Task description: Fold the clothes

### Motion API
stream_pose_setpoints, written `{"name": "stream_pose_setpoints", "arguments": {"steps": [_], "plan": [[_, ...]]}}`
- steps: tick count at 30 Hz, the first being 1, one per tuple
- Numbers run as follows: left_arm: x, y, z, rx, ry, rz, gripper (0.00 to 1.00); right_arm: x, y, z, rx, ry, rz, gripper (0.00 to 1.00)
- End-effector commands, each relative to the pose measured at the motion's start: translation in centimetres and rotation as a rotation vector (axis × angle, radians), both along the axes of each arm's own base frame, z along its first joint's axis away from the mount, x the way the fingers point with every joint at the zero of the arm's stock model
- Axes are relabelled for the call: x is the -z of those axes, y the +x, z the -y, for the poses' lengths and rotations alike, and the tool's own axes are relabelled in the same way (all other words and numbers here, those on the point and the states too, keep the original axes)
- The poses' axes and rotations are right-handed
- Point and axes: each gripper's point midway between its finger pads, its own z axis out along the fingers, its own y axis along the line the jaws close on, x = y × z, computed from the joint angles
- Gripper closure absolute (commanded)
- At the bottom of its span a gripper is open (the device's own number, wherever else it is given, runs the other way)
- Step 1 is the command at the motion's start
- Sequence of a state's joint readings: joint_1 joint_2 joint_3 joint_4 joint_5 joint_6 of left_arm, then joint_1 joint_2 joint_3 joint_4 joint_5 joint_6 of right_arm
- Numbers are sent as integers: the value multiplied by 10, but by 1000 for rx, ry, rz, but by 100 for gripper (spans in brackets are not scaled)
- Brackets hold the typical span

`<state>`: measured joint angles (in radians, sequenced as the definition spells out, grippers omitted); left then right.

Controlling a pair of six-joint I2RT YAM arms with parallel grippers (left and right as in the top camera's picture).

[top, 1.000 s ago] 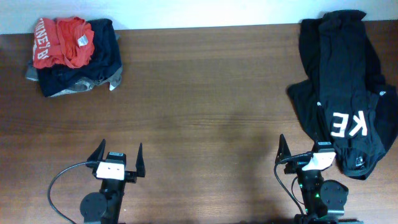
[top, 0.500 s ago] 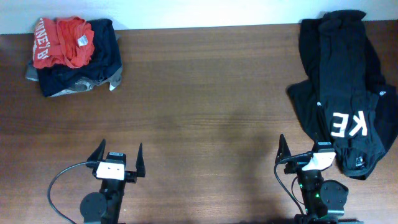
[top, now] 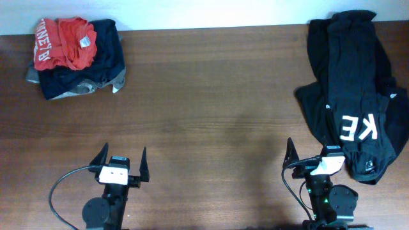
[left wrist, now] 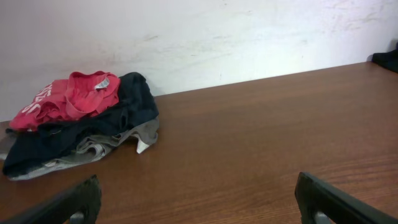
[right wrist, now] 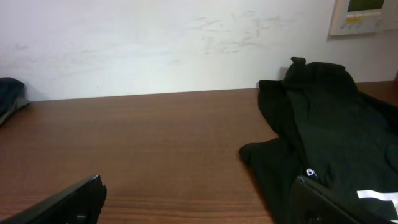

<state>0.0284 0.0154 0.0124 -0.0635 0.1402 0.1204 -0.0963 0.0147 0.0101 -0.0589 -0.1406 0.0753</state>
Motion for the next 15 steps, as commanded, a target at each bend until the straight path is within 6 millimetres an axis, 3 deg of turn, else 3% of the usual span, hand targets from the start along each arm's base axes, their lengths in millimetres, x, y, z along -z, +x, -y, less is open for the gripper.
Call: {"name": "stream_pose_setpoints", "arguments": {"steps": [1, 15], "plan": [[1, 0, -2, -10, 9, 2, 1, 1, 0, -3, -14, 0, 1, 2], [1, 0, -2, -10, 9, 2, 1, 1, 0, -3, -14, 0, 1, 1]]}}
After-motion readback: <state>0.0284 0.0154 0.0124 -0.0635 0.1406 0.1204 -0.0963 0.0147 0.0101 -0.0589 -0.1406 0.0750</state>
